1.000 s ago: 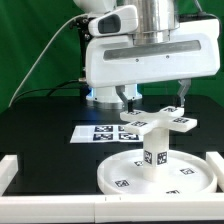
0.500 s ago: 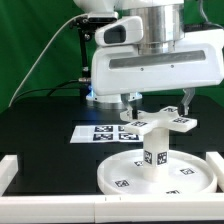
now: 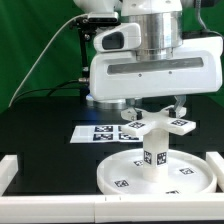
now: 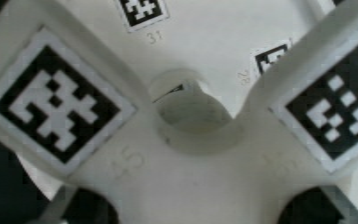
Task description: Assemble round table
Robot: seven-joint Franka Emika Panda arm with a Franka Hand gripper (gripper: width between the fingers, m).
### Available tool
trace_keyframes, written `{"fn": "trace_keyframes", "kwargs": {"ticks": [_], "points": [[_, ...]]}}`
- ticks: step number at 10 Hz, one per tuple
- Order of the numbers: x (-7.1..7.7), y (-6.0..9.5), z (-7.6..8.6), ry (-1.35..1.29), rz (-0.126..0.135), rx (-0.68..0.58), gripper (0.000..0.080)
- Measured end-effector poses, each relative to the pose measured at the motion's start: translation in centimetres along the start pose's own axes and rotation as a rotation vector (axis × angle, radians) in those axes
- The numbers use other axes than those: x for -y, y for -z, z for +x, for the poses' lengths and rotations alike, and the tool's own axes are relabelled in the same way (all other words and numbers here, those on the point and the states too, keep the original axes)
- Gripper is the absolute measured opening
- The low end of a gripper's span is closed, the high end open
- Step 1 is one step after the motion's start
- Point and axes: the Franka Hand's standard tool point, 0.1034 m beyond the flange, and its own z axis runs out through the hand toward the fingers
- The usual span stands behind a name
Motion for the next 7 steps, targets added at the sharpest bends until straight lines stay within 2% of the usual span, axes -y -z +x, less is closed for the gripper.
{"fn": "trace_keyframes", "kwargs": {"ticks": [2, 3, 5, 7], "points": [[0.0, 0.0, 0.0, -0.095, 0.0, 0.0, 0.0437], [0.17, -0.01, 0.0, -0.235, 0.0, -0.008, 0.0437], [0.28, -0.1, -0.17, -0.592, 0.0, -0.07, 0.0437], [0.32, -0.14, -0.24, -1.011, 0.016, -0.107, 0.0439]]}}
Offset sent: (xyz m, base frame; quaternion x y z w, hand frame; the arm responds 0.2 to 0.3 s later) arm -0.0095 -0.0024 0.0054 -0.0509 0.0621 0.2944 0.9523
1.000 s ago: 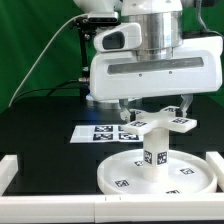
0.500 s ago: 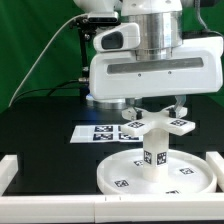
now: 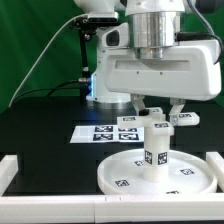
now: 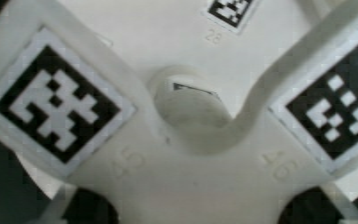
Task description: Assemble round table
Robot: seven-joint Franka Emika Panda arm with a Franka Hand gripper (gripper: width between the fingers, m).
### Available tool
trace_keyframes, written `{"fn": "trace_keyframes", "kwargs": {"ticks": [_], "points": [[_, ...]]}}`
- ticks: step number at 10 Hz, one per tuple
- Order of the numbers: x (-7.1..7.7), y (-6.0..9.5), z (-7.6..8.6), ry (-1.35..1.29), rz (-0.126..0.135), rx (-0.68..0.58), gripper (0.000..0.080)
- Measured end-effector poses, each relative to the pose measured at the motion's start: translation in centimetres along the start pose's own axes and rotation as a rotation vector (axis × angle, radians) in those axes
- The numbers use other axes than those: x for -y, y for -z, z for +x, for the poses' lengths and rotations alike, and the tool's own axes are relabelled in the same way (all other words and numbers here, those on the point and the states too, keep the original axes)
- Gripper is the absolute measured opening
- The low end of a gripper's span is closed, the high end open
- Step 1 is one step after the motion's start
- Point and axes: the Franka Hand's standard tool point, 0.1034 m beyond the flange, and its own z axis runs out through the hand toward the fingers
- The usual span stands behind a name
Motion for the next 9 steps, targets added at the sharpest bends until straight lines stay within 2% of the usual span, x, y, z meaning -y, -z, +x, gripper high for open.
{"fn": "trace_keyframes", "kwargs": {"ticks": [2, 5, 6, 7, 9], "points": [[-0.1, 0.0, 0.0, -0.254, 0.017, 0.003, 0.0439], [-0.2, -0.1, 0.0, -0.256, 0.016, 0.002, 0.0439], [-0.2, -0.1, 0.0, -0.237, 0.015, 0.003, 0.0545], [-0.2, 0.1, 0.1, -0.181, 0.012, 0.016, 0.0618], [0.7, 2.1, 0.5, -0.071, 0.018, 0.06, 0.064]]}}
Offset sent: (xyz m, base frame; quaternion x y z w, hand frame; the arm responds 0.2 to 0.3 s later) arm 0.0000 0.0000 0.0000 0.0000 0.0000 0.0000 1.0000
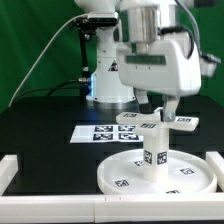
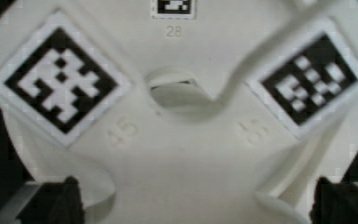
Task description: Assemble round table
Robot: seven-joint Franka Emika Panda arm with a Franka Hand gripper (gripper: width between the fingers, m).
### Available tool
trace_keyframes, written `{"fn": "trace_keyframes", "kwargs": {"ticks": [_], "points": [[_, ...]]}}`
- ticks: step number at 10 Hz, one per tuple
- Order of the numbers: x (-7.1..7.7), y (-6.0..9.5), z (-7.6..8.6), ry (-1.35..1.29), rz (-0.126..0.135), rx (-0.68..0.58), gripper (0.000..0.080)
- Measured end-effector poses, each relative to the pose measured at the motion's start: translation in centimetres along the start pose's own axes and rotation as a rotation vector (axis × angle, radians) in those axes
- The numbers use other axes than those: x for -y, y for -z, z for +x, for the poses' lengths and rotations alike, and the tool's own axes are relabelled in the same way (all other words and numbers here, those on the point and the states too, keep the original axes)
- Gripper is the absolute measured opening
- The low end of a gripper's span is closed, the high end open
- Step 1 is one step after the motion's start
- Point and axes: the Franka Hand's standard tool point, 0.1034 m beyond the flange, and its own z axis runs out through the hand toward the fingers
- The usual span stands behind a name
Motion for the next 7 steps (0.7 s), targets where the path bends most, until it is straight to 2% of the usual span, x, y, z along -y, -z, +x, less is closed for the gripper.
{"fn": "trace_keyframes", "kwargs": {"ticks": [1, 3, 6, 7], "points": [[0.37, 0.37, -0.12, 0.169, -0.005, 0.002, 0.0648], [0.36, -0.14, -0.88, 0.464, -0.043, 0.043, 0.0649], [0.41, -0.1, -0.61, 0.624, -0.041, 0.037, 0.0649], [0.34, -0.07, -0.41, 0.761, -0.043, 0.036, 0.0649]]}}
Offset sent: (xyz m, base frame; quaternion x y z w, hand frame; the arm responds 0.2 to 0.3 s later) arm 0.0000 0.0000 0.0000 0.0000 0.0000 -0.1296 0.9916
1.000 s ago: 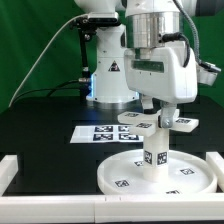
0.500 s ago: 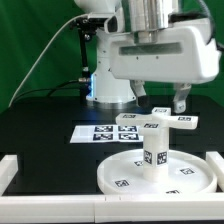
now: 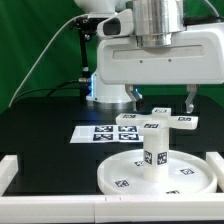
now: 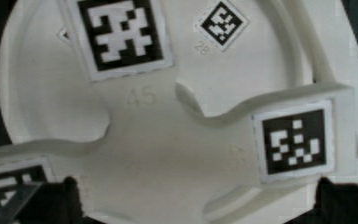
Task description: Assemble round table
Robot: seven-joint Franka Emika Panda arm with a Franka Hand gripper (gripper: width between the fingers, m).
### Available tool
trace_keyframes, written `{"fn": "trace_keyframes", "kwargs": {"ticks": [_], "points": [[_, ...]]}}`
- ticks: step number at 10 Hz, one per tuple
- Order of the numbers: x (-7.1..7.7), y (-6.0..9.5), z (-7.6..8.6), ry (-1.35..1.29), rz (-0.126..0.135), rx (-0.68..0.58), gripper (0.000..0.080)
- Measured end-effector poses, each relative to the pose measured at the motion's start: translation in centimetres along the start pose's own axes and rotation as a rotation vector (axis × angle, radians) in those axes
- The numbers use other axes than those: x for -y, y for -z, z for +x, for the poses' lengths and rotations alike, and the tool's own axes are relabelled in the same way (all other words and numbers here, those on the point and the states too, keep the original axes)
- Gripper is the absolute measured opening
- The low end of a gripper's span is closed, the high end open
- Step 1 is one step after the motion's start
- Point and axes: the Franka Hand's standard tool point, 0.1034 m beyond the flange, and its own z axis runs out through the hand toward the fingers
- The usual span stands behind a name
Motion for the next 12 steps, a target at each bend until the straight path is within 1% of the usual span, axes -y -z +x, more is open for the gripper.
{"fn": "trace_keyframes", "kwargs": {"ticks": [1, 2, 3, 5, 6, 7, 9, 12], "points": [[-0.3, 0.1, 0.2, 0.214, -0.017, -0.003, 0.0649], [-0.1, 0.1, 0.3, 0.403, -0.036, -0.003, 0.0649], [0.1, 0.0, 0.1, 0.526, -0.04, 0.005, 0.0649], [-0.2, 0.0, 0.3, 0.618, -0.041, 0.006, 0.0649], [-0.2, 0.0, 0.3, 0.615, -0.041, 0.006, 0.0649], [-0.2, -0.1, 0.2, 0.648, -0.045, 0.003, 0.0649], [-0.3, -0.7, -0.2, 0.729, -0.062, -0.012, 0.0649], [-0.8, -1.4, -0.2, 0.752, -0.069, -0.004, 0.0649]]}}
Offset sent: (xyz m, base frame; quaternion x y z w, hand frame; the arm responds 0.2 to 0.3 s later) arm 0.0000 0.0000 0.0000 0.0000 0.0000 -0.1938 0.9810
